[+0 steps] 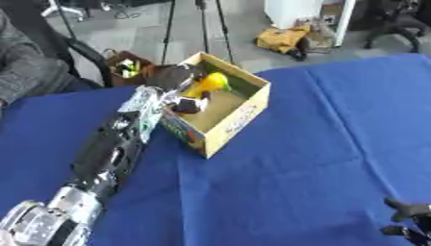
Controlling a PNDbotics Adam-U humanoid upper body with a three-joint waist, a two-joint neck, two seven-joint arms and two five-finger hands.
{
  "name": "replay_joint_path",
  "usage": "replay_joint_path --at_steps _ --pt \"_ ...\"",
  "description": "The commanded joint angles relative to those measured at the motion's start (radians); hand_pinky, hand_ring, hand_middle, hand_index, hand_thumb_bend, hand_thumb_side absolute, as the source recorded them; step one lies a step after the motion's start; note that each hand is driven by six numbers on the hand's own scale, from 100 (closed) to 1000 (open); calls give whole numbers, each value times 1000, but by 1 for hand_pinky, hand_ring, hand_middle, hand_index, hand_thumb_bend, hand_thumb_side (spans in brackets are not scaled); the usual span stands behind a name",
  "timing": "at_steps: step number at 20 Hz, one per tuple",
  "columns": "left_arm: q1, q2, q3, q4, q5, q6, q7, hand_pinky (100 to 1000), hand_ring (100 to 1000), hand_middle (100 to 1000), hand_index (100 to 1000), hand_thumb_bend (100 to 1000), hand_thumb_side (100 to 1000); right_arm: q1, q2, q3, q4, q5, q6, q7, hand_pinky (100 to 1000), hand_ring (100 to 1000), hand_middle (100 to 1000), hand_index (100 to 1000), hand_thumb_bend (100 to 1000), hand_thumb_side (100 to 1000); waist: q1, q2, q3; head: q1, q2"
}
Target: Pick up objects on the table and place them in the box.
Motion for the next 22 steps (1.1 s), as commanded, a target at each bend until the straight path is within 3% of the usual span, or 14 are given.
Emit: replay_joint_path --at_steps 1,7,8,12,15,21,22 --pt "-14 24 9 -22 4 -39 -27 817 767 775 859 393 928 -7 -17 -1 -12 3 1 1 653 963 537 625 100 843 -7 -21 5 -5 -7" --pt "-4 26 8 -58 31 -59 -45 823 778 782 859 396 959 -7 -18 -2 -12 2 1 0 653 963 537 625 100 843 -9 -23 16 -9 -8" --pt "-4 25 9 -61 33 -60 -46 812 769 761 835 270 1000 -7 -18 -2 -12 1 1 0 653 963 537 625 100 840 -10 -24 18 -9 -8" --pt "7 -22 79 -133 78 -103 -5 758 700 672 763 100 1000 0 -12 -14 -11 -1 -2 -10 653 962 536 625 100 822 -21 -26 64 -27 -8" --pt "46 -58 128 -202 121 -145 38 737 682 645 735 131 963 3 -8 -18 -8 -1 -2 -15 653 962 536 624 100 845 -23 -27 96 -38 -5" --pt "188 -94 126 -354 215 -239 131 704 650 614 707 223 974 5 -9 -32 -10 -2 -7 -28 652 962 536 624 100 839 -28 -26 153 -65 -5" --pt "213 -98 122 -379 230 -254 147 703 650 613 706 200 965 5 -10 -34 -10 -3 -8 -30 652 962 536 624 100 842 -29 -26 161 -68 -5"
